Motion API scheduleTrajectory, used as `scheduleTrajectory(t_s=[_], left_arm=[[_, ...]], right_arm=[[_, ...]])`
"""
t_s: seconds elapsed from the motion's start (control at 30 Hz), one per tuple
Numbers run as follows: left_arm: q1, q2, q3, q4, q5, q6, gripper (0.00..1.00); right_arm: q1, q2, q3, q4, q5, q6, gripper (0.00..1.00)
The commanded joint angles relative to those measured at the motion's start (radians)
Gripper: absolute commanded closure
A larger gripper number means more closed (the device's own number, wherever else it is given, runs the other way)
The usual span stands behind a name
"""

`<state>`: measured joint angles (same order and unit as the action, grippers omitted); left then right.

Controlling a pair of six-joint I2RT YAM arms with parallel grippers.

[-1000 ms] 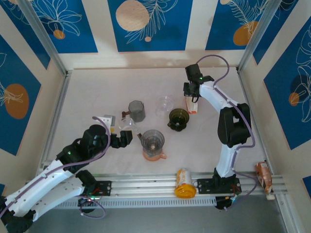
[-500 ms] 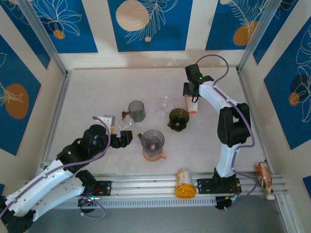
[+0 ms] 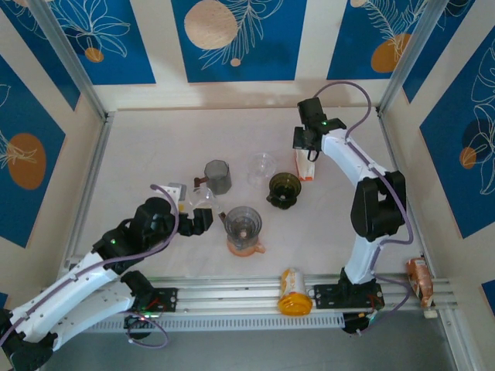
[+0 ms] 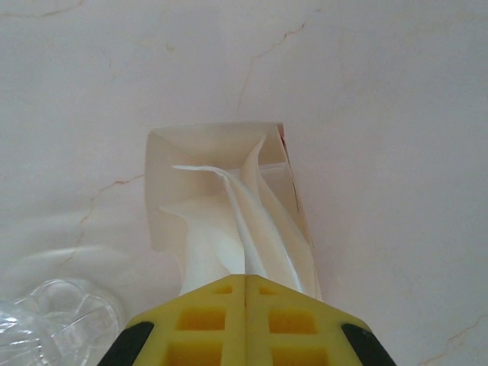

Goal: Place the coffee filter in the dripper

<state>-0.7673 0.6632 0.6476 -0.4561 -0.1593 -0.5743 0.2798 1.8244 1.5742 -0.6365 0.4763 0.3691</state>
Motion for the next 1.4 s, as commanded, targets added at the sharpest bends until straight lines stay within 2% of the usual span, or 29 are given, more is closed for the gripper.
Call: scheduleTrajectory(t_s=[0.0, 0.23, 0.5, 0.7, 0.9, 1.0, 1.2, 1.37], left_arm=[[0.010, -0.003, 0.006, 0.012, 0.015, -0.007, 0.00], [0.010, -0.004, 0.014, 0.008, 0.018, -0.006, 0.00], [0.011, 0.007, 0.070, -0.021, 0.033, -0.003, 0.00], [0.013, 0.035, 0.123, -0.064, 0.068, -0.008, 0.00], [0.014, 0.049, 0.145, -0.078, 0.149, -0.009, 0.00], [0.013, 0.059, 0.156, -0.106, 0.174, -0.012, 0.00], [0.014, 0.077, 0.161, -0.151, 0.220, -0.016, 0.00], [0.014, 0.081, 0.152, -0.174, 0.236, -0.022, 0.02]], right_arm=[[0.006, -0.063, -0.015, -0.012, 0.019, 0.012, 1.00], [0.008, -0.150, -0.035, -0.014, 0.046, 0.003, 1.00], [0.027, -0.318, -0.061, -0.051, 0.033, -0.004, 1.00], [0.102, -0.473, -0.065, -0.138, 0.002, 0.012, 1.00], [0.241, -0.641, -0.096, -0.252, -0.047, 0.076, 1.00], [0.353, -0.707, -0.106, -0.330, -0.060, 0.126, 1.00], [0.581, -0.780, -0.112, -0.458, -0.068, 0.247, 1.00], [0.720, -0.774, -0.116, -0.499, -0.110, 0.335, 1.00]])
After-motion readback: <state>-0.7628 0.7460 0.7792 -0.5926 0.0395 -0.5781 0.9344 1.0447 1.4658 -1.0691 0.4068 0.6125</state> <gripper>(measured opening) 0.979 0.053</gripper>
